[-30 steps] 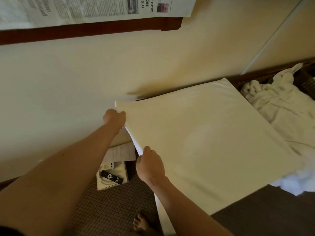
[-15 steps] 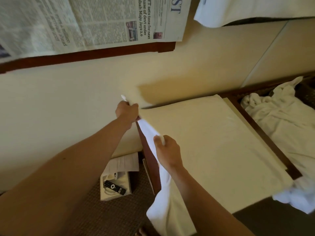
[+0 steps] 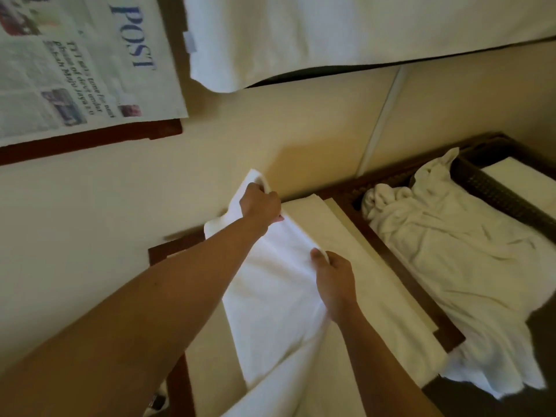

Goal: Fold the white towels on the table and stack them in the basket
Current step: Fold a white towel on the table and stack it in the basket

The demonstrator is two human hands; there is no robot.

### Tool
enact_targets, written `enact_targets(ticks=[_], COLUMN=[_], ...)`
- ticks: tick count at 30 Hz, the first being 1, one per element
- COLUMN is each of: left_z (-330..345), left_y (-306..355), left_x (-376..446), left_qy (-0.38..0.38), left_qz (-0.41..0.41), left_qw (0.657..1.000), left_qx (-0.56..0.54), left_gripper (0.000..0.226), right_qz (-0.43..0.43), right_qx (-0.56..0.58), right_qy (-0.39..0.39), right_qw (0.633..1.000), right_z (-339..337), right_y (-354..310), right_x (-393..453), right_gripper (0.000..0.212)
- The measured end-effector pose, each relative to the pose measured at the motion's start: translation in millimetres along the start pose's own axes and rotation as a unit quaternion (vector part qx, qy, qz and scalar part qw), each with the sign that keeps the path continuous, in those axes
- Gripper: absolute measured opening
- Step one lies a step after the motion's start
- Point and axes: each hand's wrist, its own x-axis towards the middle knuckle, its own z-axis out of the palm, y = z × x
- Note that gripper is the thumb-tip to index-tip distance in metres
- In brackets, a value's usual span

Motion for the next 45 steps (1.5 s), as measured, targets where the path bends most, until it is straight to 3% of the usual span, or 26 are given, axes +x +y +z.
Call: enact_targets(ticks=[5,9,11,14,16,19,23,26,30,33,35,43,45], left_z=[123.8,170.9,155.3,102.1,62.6,18.4,-13.2,-23.6,-28.5,-32.0,-31.5,-17.1,-9.8], left_y=[-1.3,-46.6,-63.5,-88.6,-100.5,-103.8,-105.2,-108.8,-107.1,-107.9,-110.3,-114.6,-114.6], left_x=[31.5,53.4,52.6,61.1,76.4,99.2,120.1,128.7,142.8,149.6,151.1,151.5,146.7], left_qy=[-0.03,-0.122,-0.117,0.008,0.087,0.079,0.004,-0.002,-0.008,-0.029,-0.025,0.087,0.147], left_qz=[-0.006,-0.045,0.021,0.13,0.165,0.118,0.025,0.012,-0.025,-0.047,-0.073,-0.125,-0.118], left_qw=[0.999,0.99,0.989,0.972,0.934,0.877,0.835,0.842,0.839,0.852,0.865,0.892,0.905], left_qx=[0.018,0.048,0.085,0.195,0.304,0.46,0.549,0.539,0.544,0.52,0.497,0.425,0.381], left_gripper=[0.032,0.036,0.023,0.021,0.027,0.037,0.044,0.054,0.06,0.06,0.052,0.032,0.024], right_qz=[0.032,0.082,0.092,0.071,0.018,-0.049,-0.141,-0.194,-0.151,-0.191,-0.209,-0.197,-0.182], right_qx=[-0.063,-0.249,-0.291,-0.298,-0.297,-0.294,-0.262,-0.243,-0.303,-0.274,-0.312,-0.378,-0.382], right_qy=[0.023,-0.061,-0.096,-0.129,-0.15,-0.173,-0.129,-0.051,-0.075,-0.061,-0.054,-0.052,-0.059], right_qw=[0.997,0.963,0.947,0.943,0.943,0.939,0.946,0.949,0.938,0.941,0.925,0.903,0.904], right_z=[-64.5,-84.7,-85.3,-68.1,-45.3,-12.2,8.7,7.8,19.4,22.2,22.3,30.2,32.3], right_y=[39.3,74.4,73.1,49.1,32.7,11.2,6.7,18.1,22.0,17.7,22.2,20.3,17.3], right_x=[107.4,173.7,191.8,223.2,251.8,290.6,321.1,324.5,339.9,348.1,350.0,355.3,356.3], right_gripper=[0.038,0.036,0.034,0.038,0.045,0.06,0.029,0.028,0.031,0.032,0.032,0.035,0.037])
